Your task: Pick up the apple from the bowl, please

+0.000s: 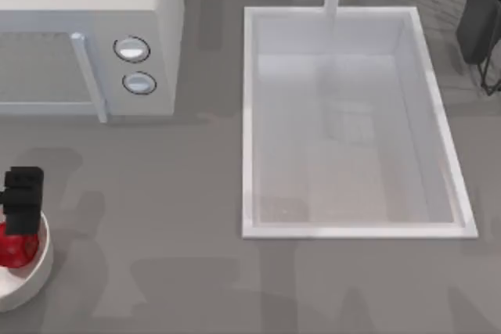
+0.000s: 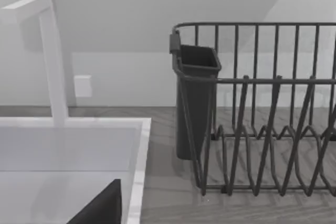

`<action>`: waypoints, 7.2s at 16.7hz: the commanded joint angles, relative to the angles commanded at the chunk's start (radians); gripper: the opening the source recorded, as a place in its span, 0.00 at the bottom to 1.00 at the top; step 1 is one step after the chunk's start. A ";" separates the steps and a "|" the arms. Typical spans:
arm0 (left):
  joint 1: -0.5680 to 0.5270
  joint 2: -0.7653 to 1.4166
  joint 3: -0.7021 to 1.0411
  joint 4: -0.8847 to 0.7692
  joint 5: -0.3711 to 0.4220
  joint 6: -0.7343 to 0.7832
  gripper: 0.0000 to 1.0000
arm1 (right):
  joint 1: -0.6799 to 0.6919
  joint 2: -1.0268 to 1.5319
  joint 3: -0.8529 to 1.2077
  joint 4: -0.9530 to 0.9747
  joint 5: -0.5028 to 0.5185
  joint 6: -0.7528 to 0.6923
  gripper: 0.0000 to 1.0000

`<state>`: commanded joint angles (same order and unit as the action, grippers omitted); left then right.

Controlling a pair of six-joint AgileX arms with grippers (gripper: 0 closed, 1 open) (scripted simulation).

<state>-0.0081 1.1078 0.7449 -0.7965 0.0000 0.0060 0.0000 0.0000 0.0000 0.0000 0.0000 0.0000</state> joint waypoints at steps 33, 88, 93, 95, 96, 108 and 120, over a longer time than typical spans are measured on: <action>0.001 0.607 -0.001 0.197 0.000 0.009 0.77 | 0.000 0.000 0.000 0.000 0.000 0.000 1.00; -0.475 0.505 0.695 -0.600 -0.002 -0.468 0.00 | 0.000 0.000 0.000 0.000 0.000 0.000 1.00; -0.527 0.514 0.654 -0.551 0.000 -0.521 0.00 | 0.000 0.000 0.000 0.000 0.000 0.000 1.00; -0.523 0.512 0.654 -0.551 0.000 -0.518 0.00 | 0.000 0.000 0.000 0.000 0.000 0.000 1.00; -0.523 0.515 0.641 -0.539 0.000 -0.518 0.00 | 0.000 0.000 0.000 0.000 0.000 0.000 1.00; -0.523 0.599 0.300 -0.112 0.000 -0.514 0.00 | 0.000 0.000 0.000 0.000 0.000 0.000 1.00; -0.523 0.599 0.300 -0.112 0.000 -0.514 0.75 | 0.000 0.000 0.000 0.000 0.000 0.000 1.00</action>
<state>-0.5306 1.7068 1.0449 -0.9089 0.0002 -0.5084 0.0000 0.0000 0.0000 0.0000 0.0000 0.0000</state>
